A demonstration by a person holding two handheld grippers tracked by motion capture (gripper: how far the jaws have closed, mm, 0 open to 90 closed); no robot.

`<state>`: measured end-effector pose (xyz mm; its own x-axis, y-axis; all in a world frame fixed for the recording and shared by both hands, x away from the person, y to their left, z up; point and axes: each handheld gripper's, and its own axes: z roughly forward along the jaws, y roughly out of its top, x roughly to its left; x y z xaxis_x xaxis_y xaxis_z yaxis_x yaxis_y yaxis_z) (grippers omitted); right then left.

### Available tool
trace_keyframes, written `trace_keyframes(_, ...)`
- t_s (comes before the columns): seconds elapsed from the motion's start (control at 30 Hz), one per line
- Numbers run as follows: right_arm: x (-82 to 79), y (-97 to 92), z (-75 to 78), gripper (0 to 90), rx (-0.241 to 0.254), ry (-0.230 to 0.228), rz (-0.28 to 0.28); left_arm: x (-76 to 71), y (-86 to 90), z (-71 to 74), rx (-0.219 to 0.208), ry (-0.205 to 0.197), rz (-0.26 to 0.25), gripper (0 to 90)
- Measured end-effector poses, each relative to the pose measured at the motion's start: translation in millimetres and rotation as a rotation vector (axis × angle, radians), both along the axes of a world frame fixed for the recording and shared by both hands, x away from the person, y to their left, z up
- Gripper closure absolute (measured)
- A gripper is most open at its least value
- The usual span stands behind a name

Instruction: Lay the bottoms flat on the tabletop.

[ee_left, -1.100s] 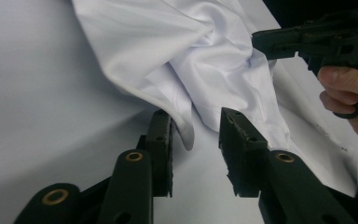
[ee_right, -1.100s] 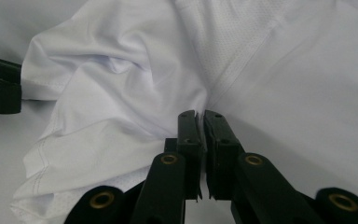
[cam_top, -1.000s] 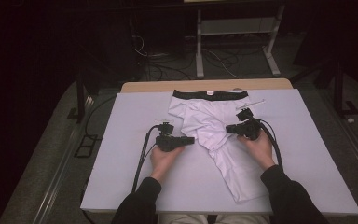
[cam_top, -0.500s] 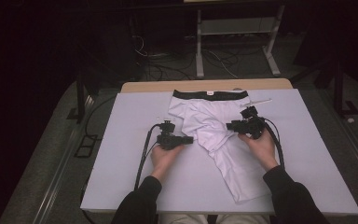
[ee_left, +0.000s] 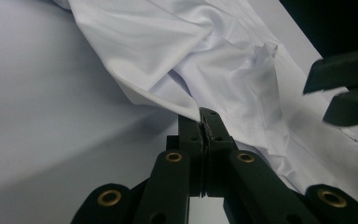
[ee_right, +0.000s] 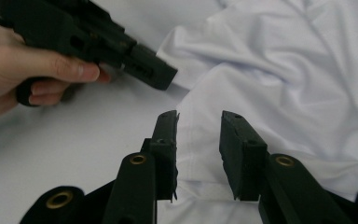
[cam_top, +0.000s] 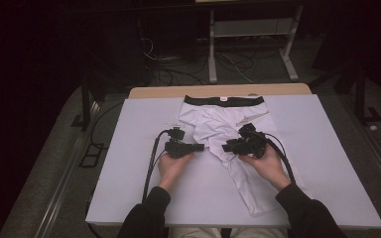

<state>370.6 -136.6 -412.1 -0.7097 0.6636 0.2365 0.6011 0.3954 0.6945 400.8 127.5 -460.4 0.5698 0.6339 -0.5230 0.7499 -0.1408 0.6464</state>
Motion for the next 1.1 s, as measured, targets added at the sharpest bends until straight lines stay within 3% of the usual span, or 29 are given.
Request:
trace_keyframes(0.17,-0.8,8.1,-8.6,66.9,-0.019,0.028,0.020,0.5,1.5,1.1,-0.004,-0.007,0.001,88.3)
trace_keyframes(0.57,1.2,19.6,-27.8,63.5,-0.116,0.037,0.037,1.5,1.3,-0.7,0.013,-0.009,-0.008,88.1)
trace_keyframes(0.8,-1.6,21.5,-30.7,59.5,-0.162,0.009,0.041,1.8,2.0,-1.1,0.015,-0.005,-0.006,88.0)
trace_keyframes(0.93,-6.7,27.9,-31.0,58.5,-0.219,-0.041,0.060,1.8,2.1,-1.1,0.016,-0.007,-0.005,88.0)
trace_keyframes(1.03,-9.4,31.4,-30.9,64.8,-0.259,-0.073,0.054,2.1,2.4,-1.1,0.018,-0.007,-0.003,88.0)
trace_keyframes(1.1,-8.6,30.7,-30.8,71.9,-0.260,-0.073,0.035,2.3,2.4,-1.2,0.018,-0.007,-0.001,88.0)
